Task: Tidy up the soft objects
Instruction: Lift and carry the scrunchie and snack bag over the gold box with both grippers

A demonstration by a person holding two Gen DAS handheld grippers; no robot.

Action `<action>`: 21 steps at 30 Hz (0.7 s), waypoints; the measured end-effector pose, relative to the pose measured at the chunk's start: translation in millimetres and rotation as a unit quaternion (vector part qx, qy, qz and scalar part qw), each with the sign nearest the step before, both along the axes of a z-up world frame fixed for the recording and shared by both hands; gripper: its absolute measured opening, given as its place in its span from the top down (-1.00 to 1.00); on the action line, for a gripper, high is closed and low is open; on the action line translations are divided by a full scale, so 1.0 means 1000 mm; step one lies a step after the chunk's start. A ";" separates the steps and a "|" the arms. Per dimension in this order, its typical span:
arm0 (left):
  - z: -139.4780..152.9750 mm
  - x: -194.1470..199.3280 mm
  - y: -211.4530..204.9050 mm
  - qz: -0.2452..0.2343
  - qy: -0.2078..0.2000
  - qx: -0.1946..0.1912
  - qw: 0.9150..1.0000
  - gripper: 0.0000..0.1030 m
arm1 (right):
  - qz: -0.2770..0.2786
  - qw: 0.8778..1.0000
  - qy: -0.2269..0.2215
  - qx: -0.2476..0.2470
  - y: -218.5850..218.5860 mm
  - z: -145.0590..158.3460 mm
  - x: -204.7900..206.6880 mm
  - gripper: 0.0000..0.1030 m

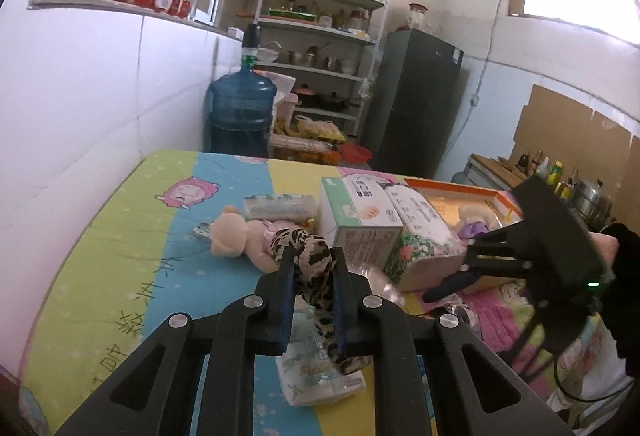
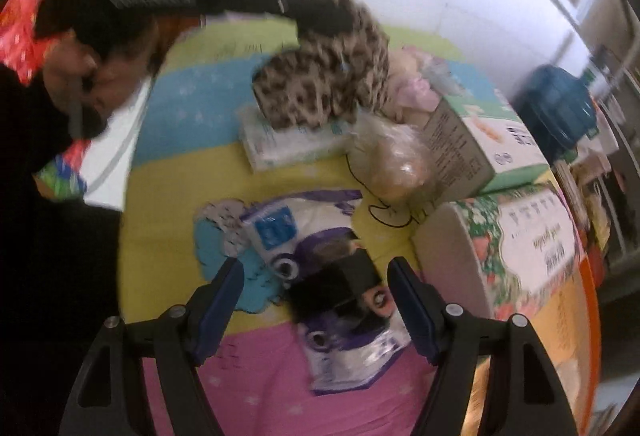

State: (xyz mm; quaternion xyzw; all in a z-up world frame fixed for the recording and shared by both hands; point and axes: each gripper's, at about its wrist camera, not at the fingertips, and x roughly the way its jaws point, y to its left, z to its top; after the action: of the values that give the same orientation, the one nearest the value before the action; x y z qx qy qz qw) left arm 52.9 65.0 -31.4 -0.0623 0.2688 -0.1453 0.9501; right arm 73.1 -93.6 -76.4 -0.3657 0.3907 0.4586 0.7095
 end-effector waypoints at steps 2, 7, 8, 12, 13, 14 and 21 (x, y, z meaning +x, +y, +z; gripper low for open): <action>0.001 -0.001 0.003 0.002 -0.003 -0.001 1.000 0.69 | -0.004 1.000 0.012 -0.011 0.003 -0.007 0.009 -0.37; 0.004 -0.002 0.010 0.009 -0.008 -0.006 1.000 0.69 | -0.040 0.998 0.046 0.016 -0.002 -0.008 0.011 -0.11; 0.004 -0.003 0.011 0.009 -0.008 -0.010 1.000 0.69 | -0.046 0.997 0.051 0.022 -0.003 -0.008 0.012 -0.09; 0.003 -0.004 0.012 0.011 -0.006 -0.020 1.000 0.69 | -0.103 0.991 0.068 0.052 -0.011 -0.008 0.008 0.06; 0.002 -0.003 0.012 0.011 -0.005 -0.021 1.000 0.69 | -0.114 0.989 0.076 0.064 -0.014 -0.007 0.007 0.06; 0.002 -0.003 0.011 0.010 -0.003 -0.021 1.000 0.69 | -0.125 0.986 0.084 0.076 -0.017 -0.006 0.004 0.07; 0.004 -0.005 0.007 -0.002 -0.005 -0.020 1.000 0.69 | -0.189 0.970 0.100 0.112 -0.039 0.002 -0.007 0.08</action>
State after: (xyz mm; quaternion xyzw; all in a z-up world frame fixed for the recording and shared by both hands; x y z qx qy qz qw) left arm 48.0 72.0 -27.7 -0.0803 0.2612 -0.1528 0.9497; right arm 66.4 -132.7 -73.9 -0.1557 0.4675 0.3916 0.7771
